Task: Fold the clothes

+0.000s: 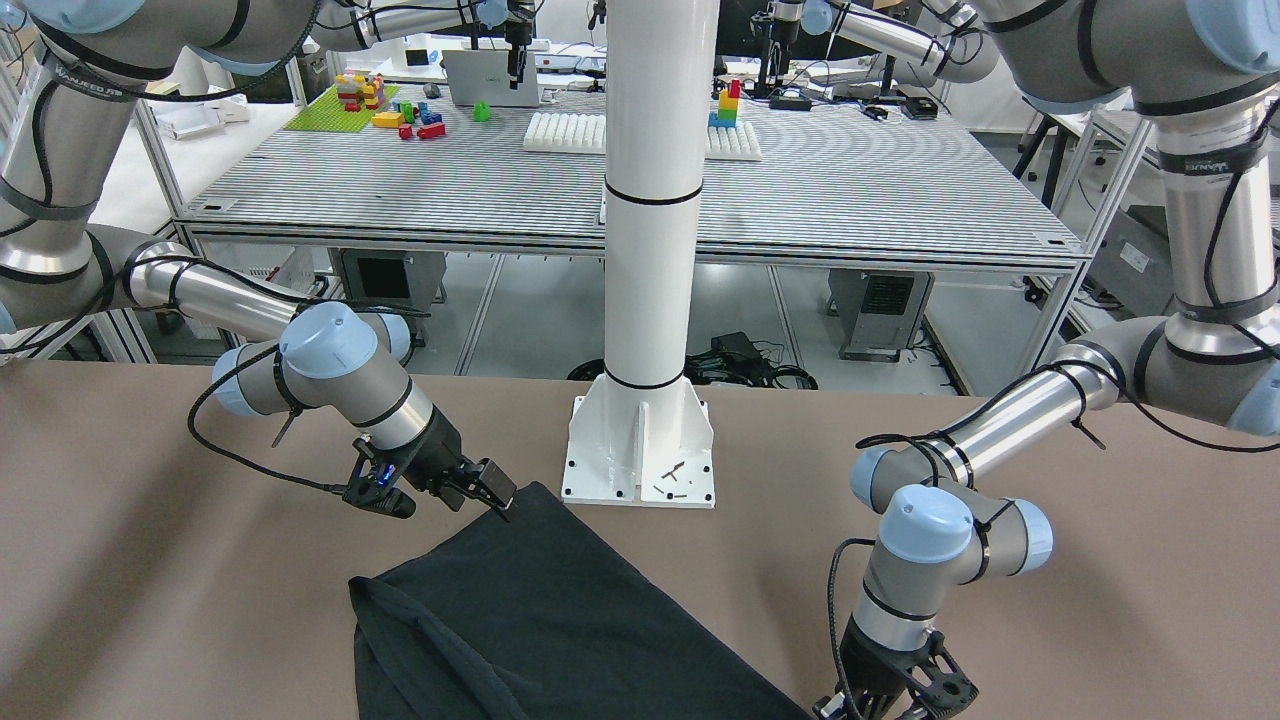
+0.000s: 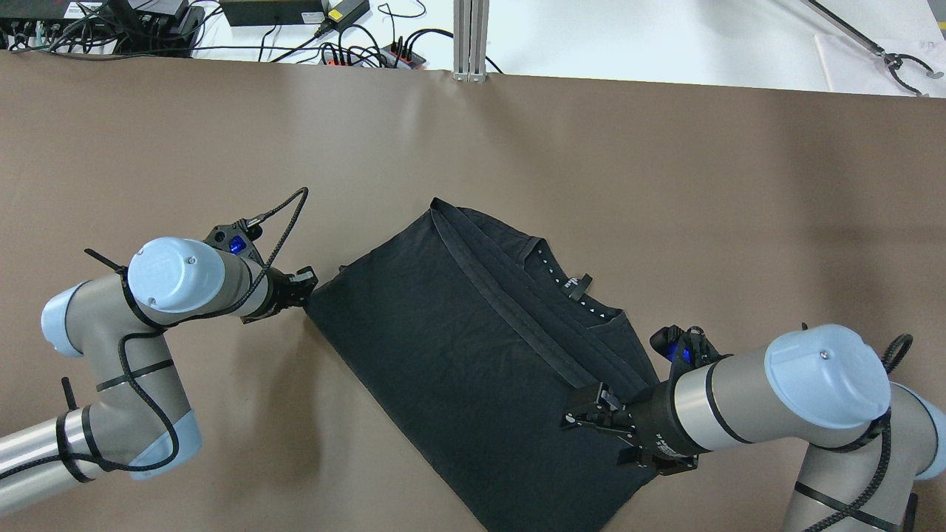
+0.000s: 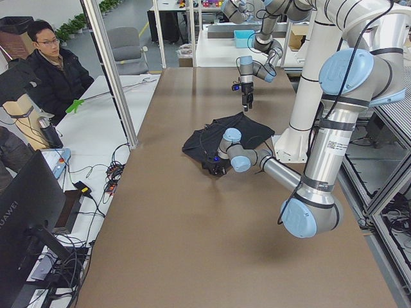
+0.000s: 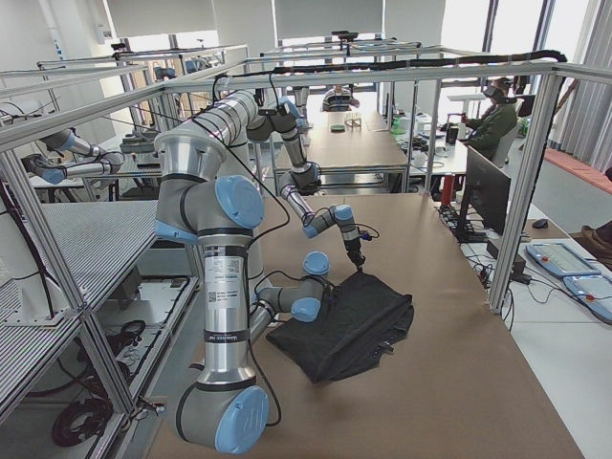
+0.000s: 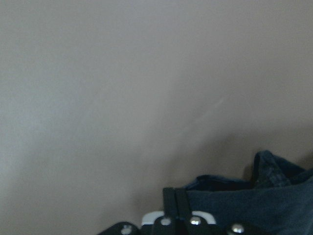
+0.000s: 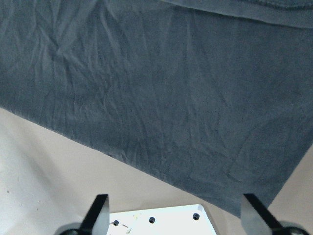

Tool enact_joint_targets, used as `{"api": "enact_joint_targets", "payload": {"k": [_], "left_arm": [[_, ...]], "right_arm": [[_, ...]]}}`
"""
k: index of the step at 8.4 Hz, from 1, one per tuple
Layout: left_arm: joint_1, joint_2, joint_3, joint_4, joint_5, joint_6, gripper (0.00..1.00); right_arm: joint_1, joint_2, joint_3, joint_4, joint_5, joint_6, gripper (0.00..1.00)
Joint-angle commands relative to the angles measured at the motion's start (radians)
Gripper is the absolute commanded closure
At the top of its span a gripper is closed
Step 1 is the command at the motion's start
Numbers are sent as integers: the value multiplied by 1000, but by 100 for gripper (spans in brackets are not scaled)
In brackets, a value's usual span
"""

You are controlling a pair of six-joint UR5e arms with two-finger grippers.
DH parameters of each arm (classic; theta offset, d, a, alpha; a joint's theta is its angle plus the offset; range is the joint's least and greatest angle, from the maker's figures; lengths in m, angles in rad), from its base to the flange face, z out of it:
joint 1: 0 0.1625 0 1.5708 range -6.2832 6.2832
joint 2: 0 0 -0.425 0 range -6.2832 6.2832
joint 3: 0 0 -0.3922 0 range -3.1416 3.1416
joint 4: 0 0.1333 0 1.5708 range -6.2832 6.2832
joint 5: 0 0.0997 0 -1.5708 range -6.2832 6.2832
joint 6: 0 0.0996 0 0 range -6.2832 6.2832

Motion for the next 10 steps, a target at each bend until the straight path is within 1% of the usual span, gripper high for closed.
{"api": "enact_joint_targets", "payload": {"k": [1, 2, 4, 5, 6, 7, 8, 9, 10], "left_arm": [[-124, -107, 117, 5, -72, 99, 100], [-178, -239, 268, 4, -100, 129, 100], [-247, -538, 647, -11, -117, 197, 100], [-280, -626, 773, -53, -121, 246, 100], [-281, -671, 863, -139, -117, 252, 100], [-274, -756, 996, -233, -108, 252, 100], [-274, -827, 1089, -257, -101, 252, 100], [-272, -828, 1098, -275, -100, 254, 100], [-269, -831, 1106, -283, -74, 254, 100]], "right_arm": [[-1, 1, -4, 0, -59, -5, 5], [0, 3, -4, 0, -62, -9, 5], [-1, 6, -4, -2, -103, -10, 5], [-3, 6, -4, -3, -140, -10, 5], [-3, 3, -4, -3, -163, -10, 5], [-3, 0, -3, -3, -172, -10, 5], [-3, -3, -3, -3, -177, -12, 5], [-4, -3, -3, -6, -182, -12, 5], [-7, -3, -3, -8, -229, -12, 5]]}}
